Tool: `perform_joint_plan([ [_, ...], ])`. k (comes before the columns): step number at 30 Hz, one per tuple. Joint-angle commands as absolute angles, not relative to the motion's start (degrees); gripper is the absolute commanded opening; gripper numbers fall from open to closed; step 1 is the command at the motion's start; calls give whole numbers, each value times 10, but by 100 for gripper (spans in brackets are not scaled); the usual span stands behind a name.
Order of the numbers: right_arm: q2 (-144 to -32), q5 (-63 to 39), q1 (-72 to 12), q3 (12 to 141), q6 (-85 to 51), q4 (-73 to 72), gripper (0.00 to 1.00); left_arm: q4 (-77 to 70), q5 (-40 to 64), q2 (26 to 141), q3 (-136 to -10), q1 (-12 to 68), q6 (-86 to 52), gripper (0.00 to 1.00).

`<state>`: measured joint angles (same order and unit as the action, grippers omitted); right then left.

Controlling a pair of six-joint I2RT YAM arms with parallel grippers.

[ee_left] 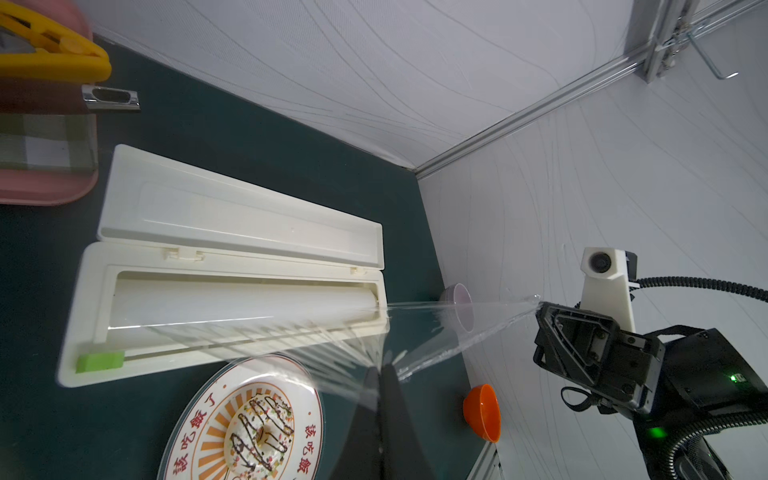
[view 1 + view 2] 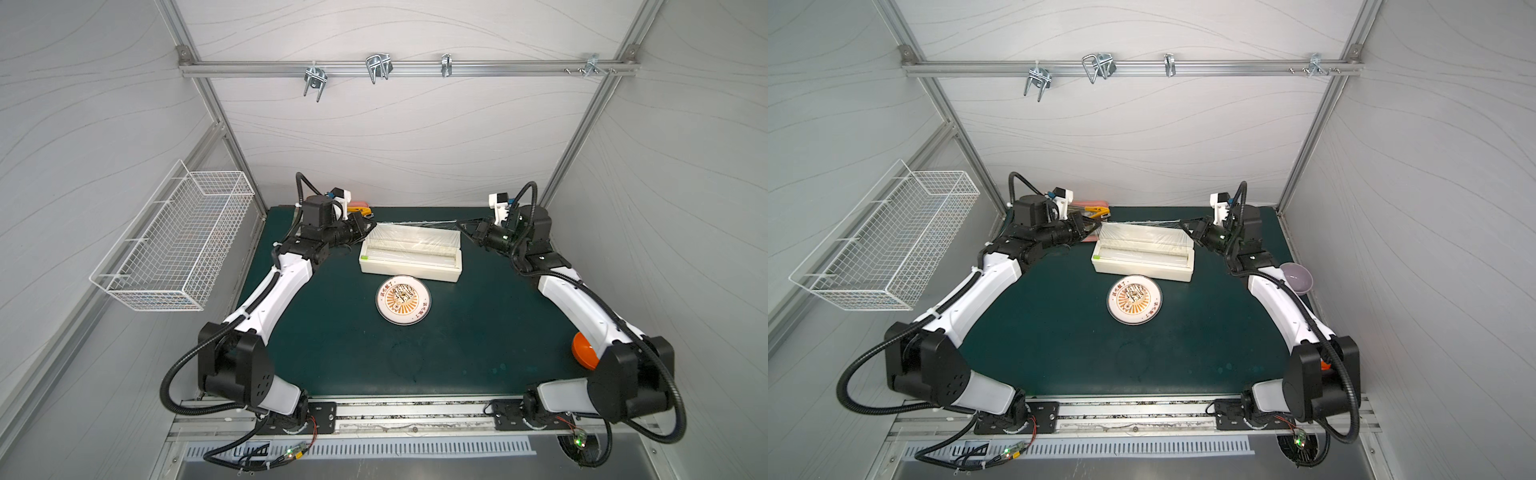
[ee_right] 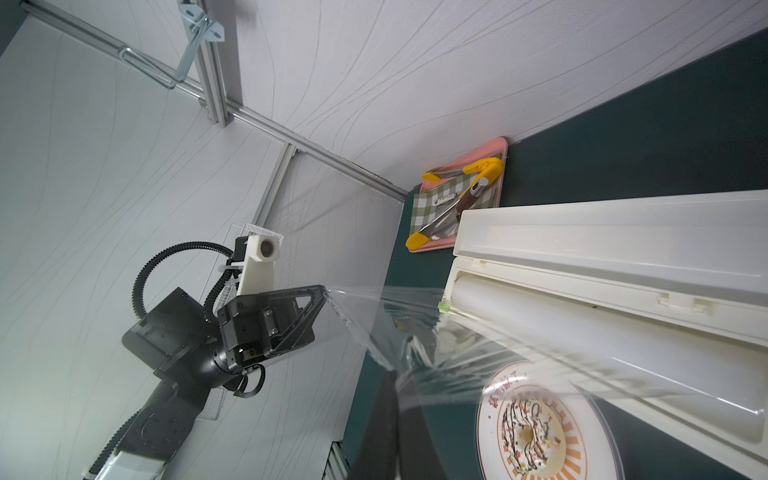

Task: Wrap the plate with plastic wrap
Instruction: Pull the plastic wrap from the plastic wrap cutting box.

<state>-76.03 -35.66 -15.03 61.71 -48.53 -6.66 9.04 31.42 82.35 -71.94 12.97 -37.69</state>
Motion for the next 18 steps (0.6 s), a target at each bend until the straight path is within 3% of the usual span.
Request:
perform_joint_plan([
  [1, -702, -362, -175, 596, -456, -23, 0, 70, 303, 753, -674, 123, -371, 0],
  [8, -601, -359, -214, 520, -435, 60, 0, 116, 297, 656, -591, 124, -373, 0],
  [18, -529, -300, -336, 412, -436, 141, 0, 187, 273, 542, -467, 131, -384, 0],
])
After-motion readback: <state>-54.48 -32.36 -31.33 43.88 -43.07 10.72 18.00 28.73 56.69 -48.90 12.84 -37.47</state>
